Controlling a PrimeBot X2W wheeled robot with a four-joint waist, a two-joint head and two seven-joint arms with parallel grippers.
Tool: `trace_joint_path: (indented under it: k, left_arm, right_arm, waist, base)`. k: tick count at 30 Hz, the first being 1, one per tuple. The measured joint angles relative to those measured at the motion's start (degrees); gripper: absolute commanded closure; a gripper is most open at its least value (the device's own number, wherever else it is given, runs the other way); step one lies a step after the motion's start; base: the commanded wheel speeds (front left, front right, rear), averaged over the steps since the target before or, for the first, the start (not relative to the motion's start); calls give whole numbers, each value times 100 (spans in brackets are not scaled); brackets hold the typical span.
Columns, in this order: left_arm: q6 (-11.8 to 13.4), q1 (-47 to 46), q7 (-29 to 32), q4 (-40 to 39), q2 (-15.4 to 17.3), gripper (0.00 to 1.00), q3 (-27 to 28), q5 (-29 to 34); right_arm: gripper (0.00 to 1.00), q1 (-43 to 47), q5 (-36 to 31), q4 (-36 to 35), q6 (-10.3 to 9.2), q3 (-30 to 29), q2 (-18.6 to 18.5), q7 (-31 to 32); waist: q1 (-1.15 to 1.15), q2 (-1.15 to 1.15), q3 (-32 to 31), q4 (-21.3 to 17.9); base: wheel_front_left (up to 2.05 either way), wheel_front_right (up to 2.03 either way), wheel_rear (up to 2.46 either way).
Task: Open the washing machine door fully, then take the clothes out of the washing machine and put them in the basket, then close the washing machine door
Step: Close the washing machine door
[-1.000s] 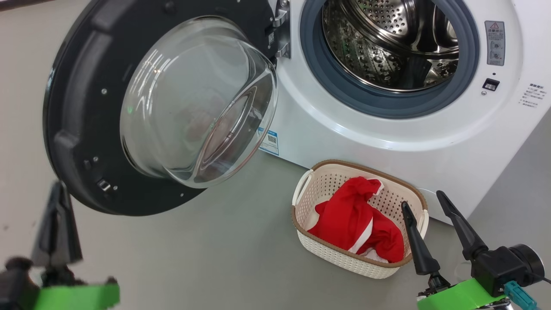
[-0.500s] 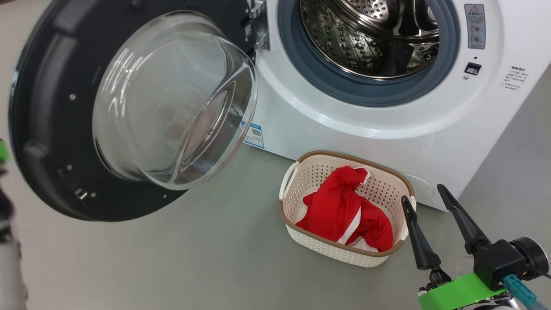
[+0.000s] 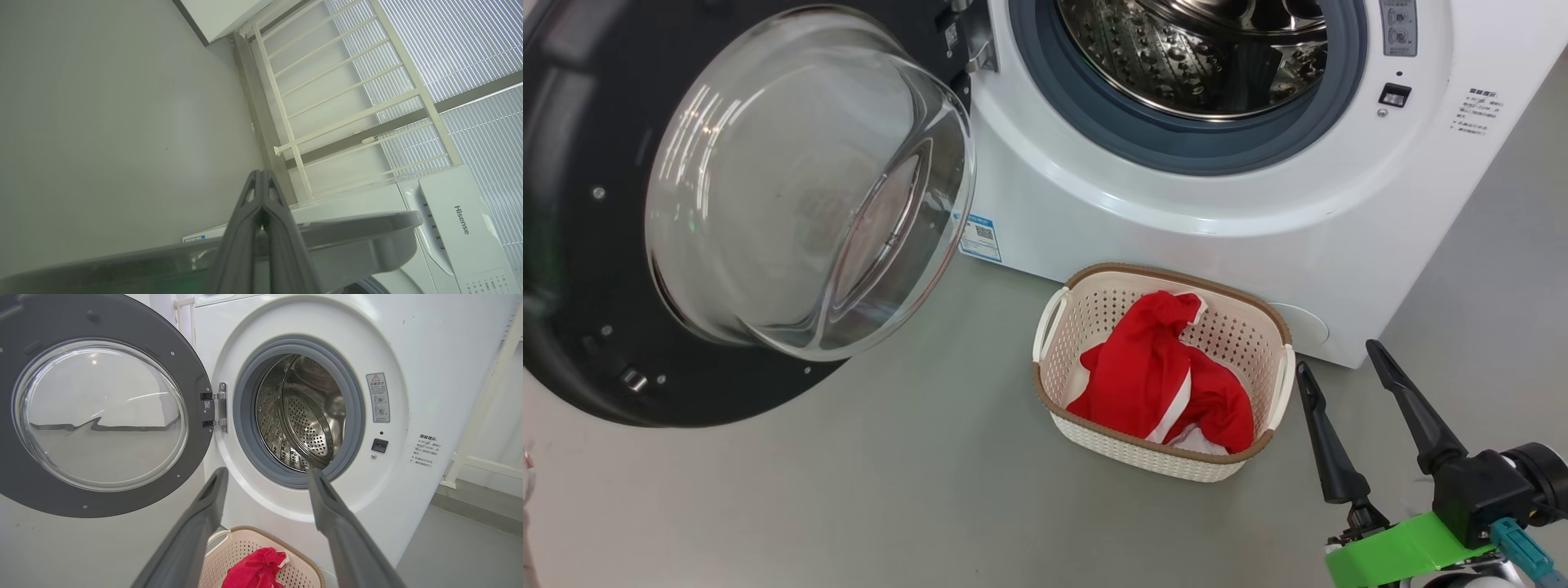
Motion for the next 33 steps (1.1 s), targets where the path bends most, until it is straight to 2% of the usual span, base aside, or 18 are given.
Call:
trace_joint_path:
  k: [8,15,25,33]
  left_arm:
    - [3,-12,708,198,78,100,-40,-126]
    - [-172,35,1120,178,96,100,-86,-298]
    - [-375,361,1528,-225,-22,100,-79,-561]
    - [-534,842,1886,-947,-293,100,18,-860]
  right_arm:
    - [0,-1,-1,2,0,3,-1,0]
    - [0,-2,-1,2,0,4,-1,0]
    - [0,-1,41,51,0,4,0,-2]
    - [0,5,193,182,0,24,0,-97]
  waist:
    - [0,0,8,4]
    - [0,0,-6,60]
    - [0,0,-99,106]
    - [0,0,-179,54]
  base:
    - [0,0,0]
    - [0,0,0]
    - [0,0,0]
    - [0,0,0]
